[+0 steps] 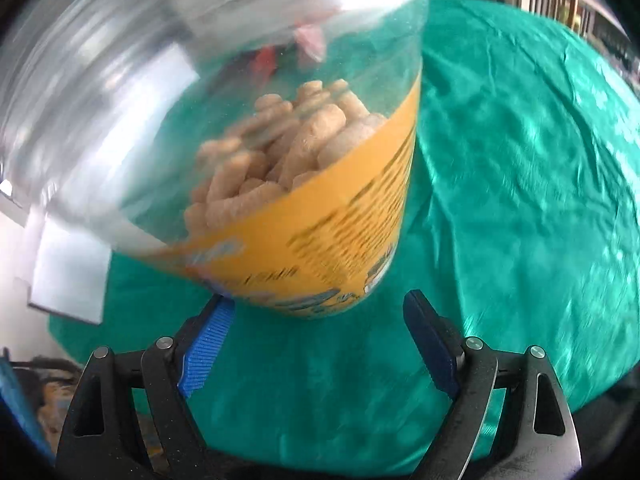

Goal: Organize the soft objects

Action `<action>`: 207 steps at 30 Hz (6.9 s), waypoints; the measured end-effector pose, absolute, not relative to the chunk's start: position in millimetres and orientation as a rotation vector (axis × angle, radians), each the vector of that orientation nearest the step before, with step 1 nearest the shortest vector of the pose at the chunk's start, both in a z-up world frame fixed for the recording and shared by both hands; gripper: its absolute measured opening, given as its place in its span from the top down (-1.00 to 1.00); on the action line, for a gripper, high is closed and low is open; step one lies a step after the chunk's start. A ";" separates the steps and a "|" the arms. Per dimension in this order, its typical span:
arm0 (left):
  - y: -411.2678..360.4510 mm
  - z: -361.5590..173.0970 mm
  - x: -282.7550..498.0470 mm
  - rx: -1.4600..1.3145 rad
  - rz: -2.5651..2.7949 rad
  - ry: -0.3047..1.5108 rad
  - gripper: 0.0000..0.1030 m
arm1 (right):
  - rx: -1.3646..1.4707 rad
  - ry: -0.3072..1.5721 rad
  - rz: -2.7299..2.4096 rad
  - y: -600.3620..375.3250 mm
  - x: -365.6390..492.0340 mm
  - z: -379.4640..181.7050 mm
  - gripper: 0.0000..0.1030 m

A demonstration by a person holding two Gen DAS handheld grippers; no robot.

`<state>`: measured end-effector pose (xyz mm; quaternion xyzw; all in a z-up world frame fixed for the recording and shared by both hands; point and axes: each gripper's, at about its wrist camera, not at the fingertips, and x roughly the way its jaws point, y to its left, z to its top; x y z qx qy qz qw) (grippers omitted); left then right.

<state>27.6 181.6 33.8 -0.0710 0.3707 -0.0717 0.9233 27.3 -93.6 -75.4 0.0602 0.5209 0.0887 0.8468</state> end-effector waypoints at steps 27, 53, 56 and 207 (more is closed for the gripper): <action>63.2 -72.0 92.3 0.026 -0.224 1.001 -1.00 | 0.183 0.953 0.007 -218.2 154.7 -99.0 -0.74; 122.3 -108.7 328.6 -0.311 -0.081 1.035 0.34 | 0.020 0.930 -0.024 -150.9 100.0 -101.2 -0.83; 116.5 -98.5 277.6 -0.315 -0.122 1.041 0.34 | 0.021 0.934 -0.019 -150.8 100.8 -101.8 -0.85; 248.2 110.0 1.0 -0.096 0.074 0.691 -0.60 | 0.204 0.741 0.699 1.3 46.5 123.9 0.06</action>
